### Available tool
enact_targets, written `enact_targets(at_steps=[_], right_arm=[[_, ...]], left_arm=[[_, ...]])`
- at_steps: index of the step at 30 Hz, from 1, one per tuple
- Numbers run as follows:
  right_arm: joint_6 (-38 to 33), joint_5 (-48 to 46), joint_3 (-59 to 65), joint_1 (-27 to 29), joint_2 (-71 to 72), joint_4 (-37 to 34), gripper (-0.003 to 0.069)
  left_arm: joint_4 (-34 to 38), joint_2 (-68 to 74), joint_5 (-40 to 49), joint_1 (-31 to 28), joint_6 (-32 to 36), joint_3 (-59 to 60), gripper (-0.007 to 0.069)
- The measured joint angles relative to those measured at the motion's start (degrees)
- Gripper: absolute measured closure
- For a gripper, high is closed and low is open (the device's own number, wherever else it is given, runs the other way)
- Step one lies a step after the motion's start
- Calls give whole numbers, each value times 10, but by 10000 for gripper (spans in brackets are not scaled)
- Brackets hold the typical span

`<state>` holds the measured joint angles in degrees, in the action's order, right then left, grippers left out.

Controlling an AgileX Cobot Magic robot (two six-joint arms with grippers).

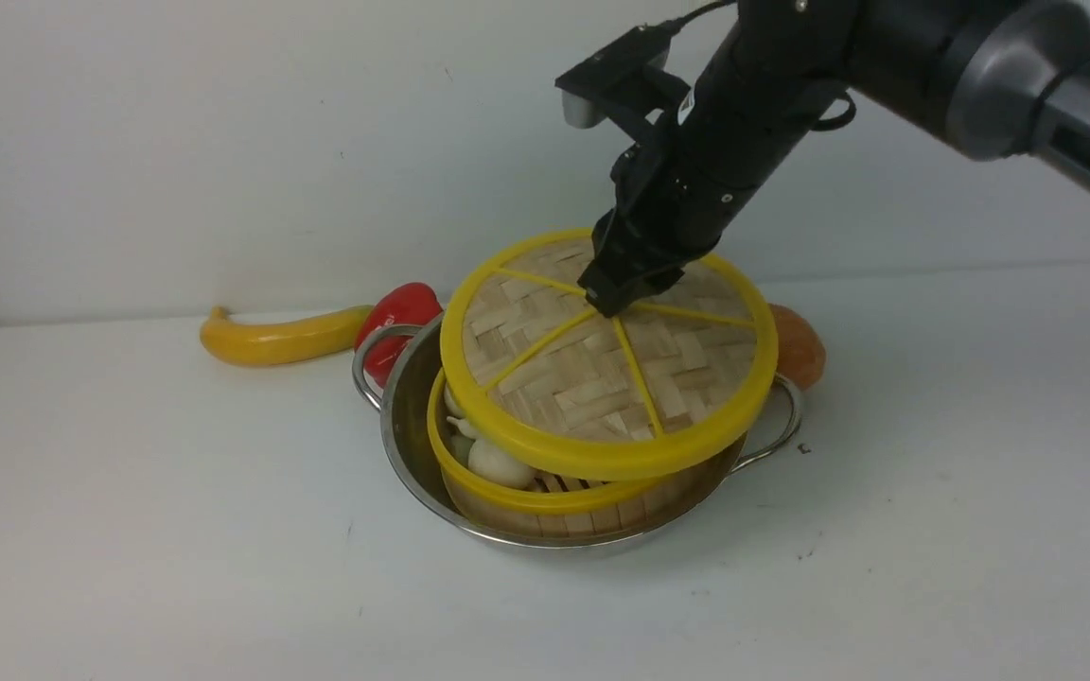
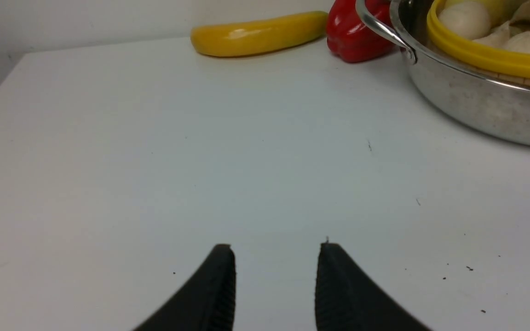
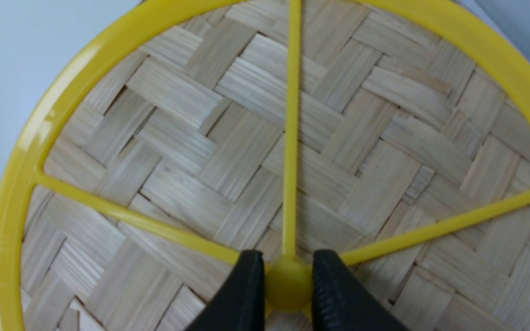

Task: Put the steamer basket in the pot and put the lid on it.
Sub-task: Use the right arm to place the steamer lid on the steamer

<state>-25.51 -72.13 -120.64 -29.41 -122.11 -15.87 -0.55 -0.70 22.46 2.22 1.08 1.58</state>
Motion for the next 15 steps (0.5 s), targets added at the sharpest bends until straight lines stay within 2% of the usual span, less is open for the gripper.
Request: enact_targets(at_steps=[15], right_arm=[[0, 0, -39, -25, -48, 13, 544]], left_arm=[[0, 0, 0, 0, 0, 0, 386]])
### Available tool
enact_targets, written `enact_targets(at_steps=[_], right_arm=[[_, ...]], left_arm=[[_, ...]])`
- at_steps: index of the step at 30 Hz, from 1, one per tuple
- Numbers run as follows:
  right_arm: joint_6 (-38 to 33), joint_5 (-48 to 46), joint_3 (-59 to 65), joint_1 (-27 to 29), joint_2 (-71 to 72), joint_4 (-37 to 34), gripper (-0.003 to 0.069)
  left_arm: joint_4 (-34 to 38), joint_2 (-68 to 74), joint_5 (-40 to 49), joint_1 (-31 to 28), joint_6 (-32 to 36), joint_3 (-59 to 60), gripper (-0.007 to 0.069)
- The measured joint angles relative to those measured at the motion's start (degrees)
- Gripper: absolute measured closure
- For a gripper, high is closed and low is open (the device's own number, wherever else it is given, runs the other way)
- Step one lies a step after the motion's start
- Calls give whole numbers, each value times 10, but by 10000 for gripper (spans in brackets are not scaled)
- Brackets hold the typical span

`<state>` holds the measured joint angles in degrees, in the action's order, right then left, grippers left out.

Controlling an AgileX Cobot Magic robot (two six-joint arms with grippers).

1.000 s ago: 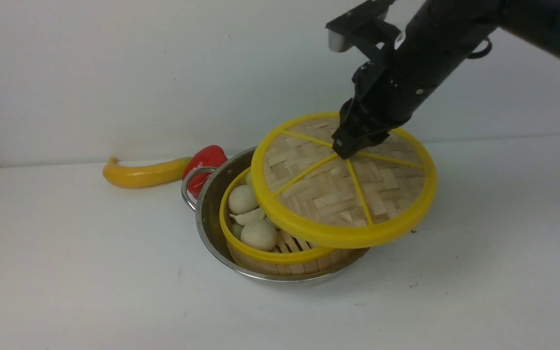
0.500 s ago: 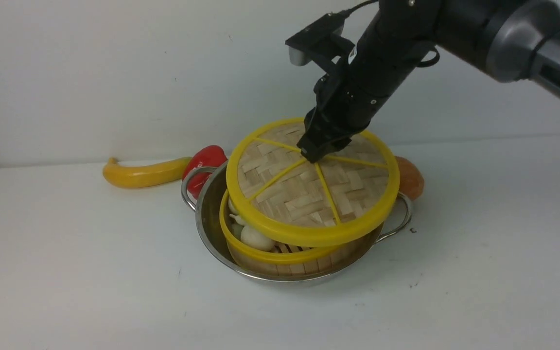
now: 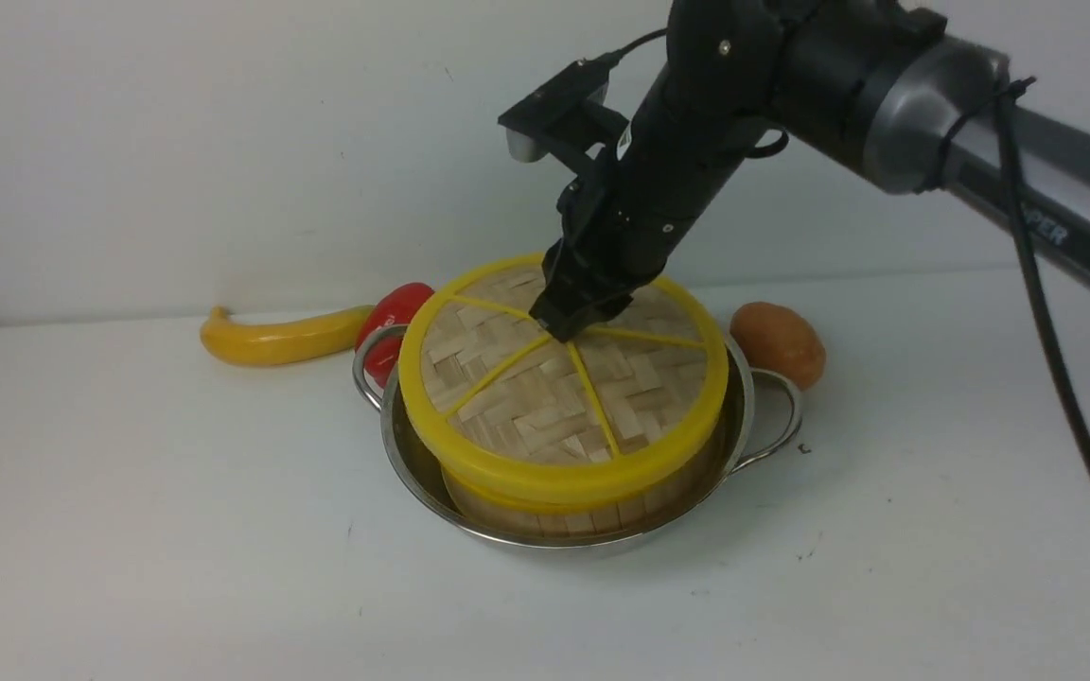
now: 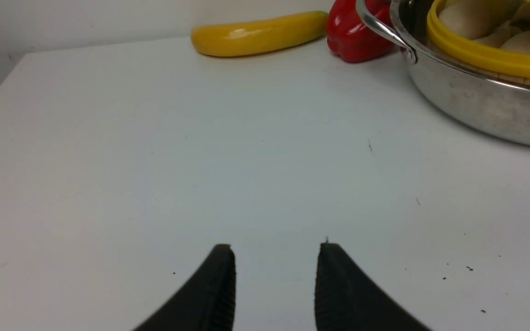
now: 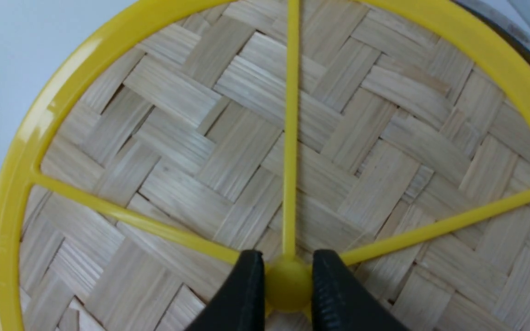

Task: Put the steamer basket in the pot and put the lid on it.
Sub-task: Use the right arm to place the steamer lid on the steamer

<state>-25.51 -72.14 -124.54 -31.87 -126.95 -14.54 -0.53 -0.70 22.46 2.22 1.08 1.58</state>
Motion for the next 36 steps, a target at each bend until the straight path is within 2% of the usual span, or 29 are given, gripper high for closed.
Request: enact_targets(at_steps=[6, 36], right_arm=[[0, 0, 0, 0, -21, 33, 544], [-1, 0, -28, -4, -30, 25, 544]], left_arm=[[0, 0, 0, 0, 0, 0, 386], [0, 0, 0, 0, -3, 0, 386]])
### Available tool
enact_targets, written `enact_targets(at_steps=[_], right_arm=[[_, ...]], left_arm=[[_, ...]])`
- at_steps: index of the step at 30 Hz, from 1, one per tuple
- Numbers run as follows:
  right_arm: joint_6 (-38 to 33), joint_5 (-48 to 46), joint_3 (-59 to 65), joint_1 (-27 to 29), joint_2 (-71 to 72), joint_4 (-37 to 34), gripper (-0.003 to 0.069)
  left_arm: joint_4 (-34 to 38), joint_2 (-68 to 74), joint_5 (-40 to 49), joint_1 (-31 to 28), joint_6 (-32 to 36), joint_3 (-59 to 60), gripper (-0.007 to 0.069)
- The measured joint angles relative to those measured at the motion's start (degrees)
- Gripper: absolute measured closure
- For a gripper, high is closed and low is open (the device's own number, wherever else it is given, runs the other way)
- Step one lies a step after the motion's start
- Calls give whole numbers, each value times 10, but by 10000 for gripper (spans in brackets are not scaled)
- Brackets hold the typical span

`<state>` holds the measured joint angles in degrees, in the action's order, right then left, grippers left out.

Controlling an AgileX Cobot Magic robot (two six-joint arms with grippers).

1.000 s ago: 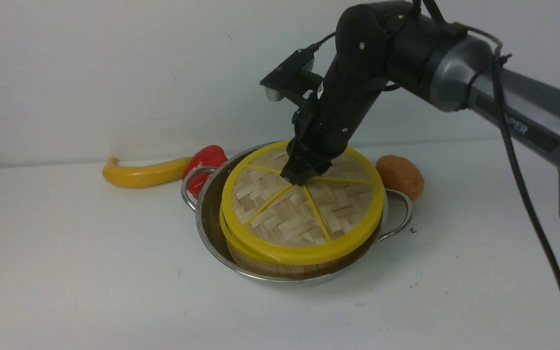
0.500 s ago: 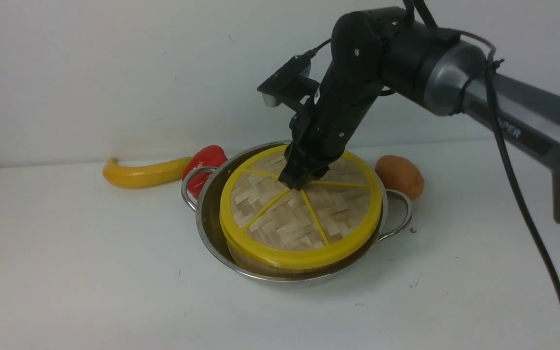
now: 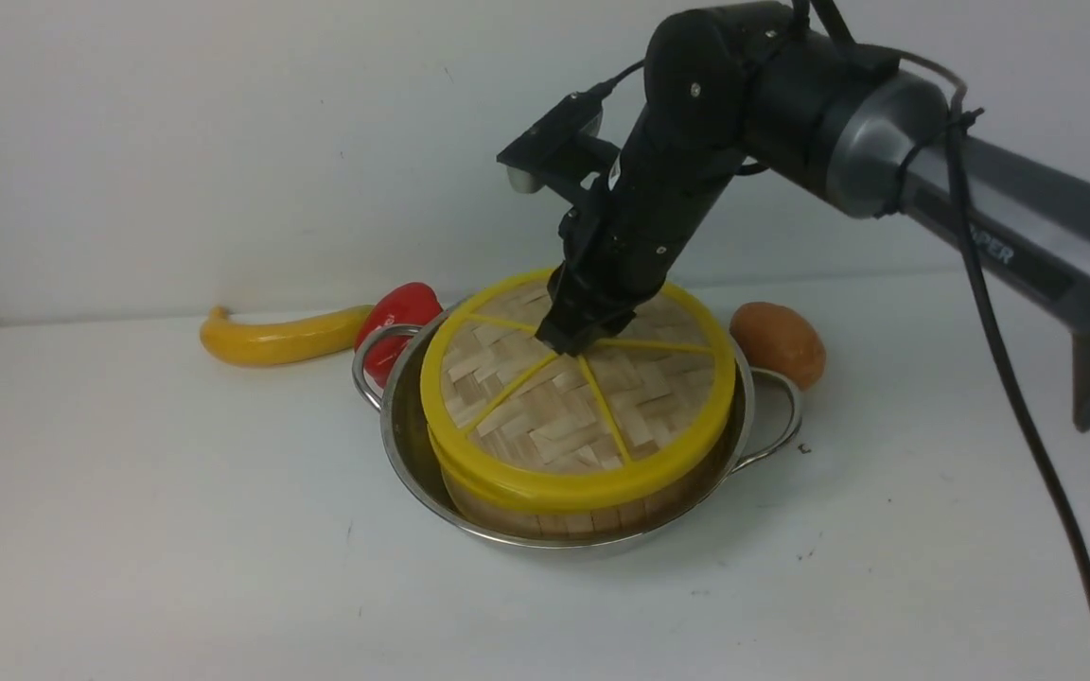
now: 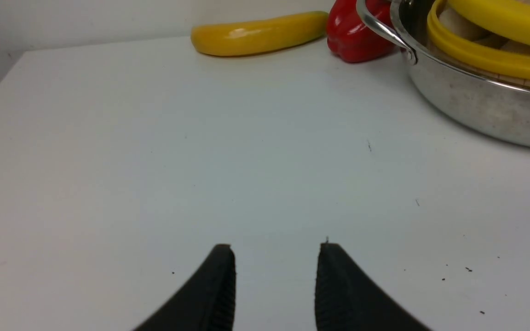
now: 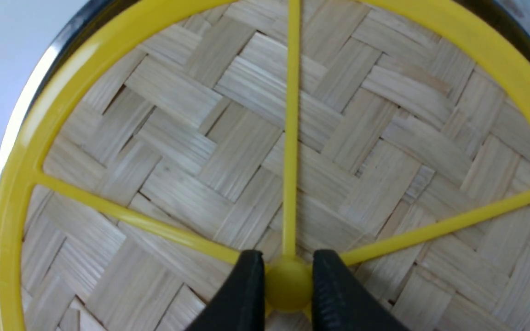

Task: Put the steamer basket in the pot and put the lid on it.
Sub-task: Use the right arm to place the steamer lid on the steamer

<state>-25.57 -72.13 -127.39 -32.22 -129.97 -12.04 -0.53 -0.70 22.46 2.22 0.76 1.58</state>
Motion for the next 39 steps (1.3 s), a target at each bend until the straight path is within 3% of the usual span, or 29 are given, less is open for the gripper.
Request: enact_targets(at_steps=[39], right_arm=[[0, -4, -63, 0, -45, 15, 544]], left_arm=[[0, 0, 0, 0, -1, 0, 386]])
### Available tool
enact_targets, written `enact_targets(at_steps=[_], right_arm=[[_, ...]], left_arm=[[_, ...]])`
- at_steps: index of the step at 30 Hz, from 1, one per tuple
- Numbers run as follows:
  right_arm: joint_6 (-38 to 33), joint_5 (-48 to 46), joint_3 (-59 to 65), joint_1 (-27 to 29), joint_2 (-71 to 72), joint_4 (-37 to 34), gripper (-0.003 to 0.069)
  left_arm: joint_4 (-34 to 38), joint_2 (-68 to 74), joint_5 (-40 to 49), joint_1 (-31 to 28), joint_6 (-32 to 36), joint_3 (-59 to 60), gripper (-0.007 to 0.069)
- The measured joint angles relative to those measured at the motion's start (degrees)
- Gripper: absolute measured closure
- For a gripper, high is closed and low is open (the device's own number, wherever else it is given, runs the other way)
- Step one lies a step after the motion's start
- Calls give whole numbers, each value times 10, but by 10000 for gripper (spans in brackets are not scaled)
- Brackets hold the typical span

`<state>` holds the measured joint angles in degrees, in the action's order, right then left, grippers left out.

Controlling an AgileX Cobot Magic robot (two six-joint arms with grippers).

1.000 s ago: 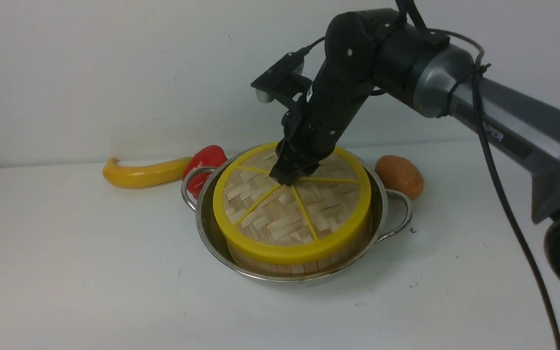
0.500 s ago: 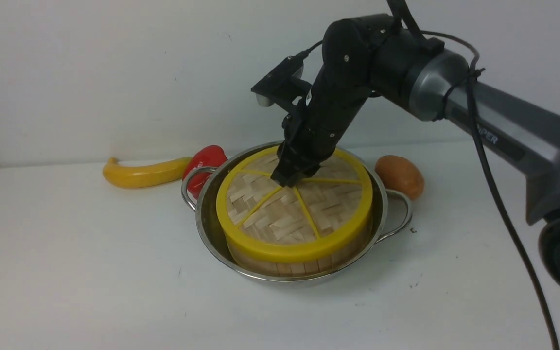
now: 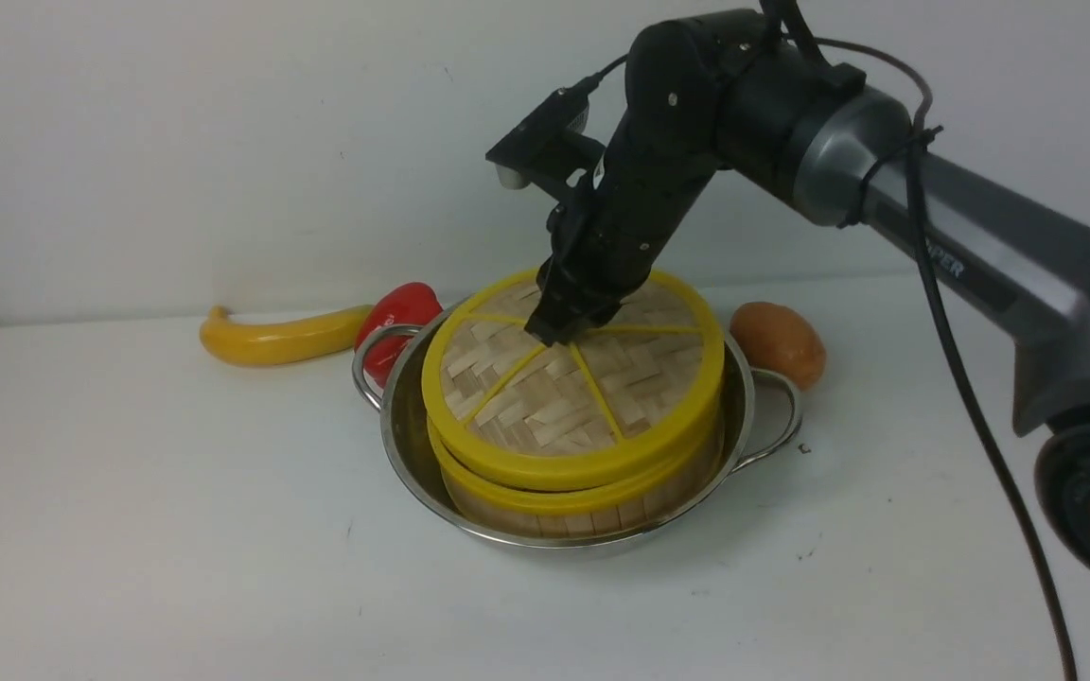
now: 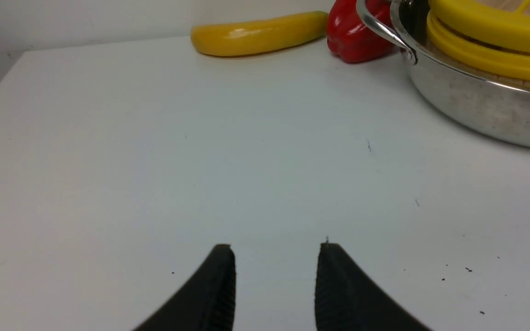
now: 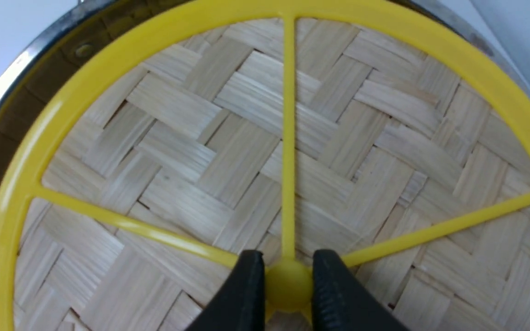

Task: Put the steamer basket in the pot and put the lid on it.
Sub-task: Use the right arm to place the steamer lid on the steamer

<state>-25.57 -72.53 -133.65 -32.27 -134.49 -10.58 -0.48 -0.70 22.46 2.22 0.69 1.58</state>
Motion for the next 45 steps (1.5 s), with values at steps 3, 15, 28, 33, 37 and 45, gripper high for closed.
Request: enact_targets(at_steps=[3, 15, 28, 33, 37, 45], right_arm=[[0, 0, 0, 0, 0, -7, 544], [2, 0, 0, 0, 0, -13, 545], [33, 0, 0, 0, 0, -17, 545], [47, 0, 0, 0, 0, -1, 545], [50, 0, 0, 0, 0, -6, 545], [60, 0, 0, 0, 9, -14, 545]], left_arm=[[0, 0, 0, 0, 0, 0, 386], [0, 0, 0, 0, 0, 0, 386], [0, 0, 0, 0, 0, 0, 386], [0, 0, 0, 0, 0, 0, 386], [0, 0, 0, 0, 0, 0, 386], [0, 0, 0, 0, 0, 0, 386]])
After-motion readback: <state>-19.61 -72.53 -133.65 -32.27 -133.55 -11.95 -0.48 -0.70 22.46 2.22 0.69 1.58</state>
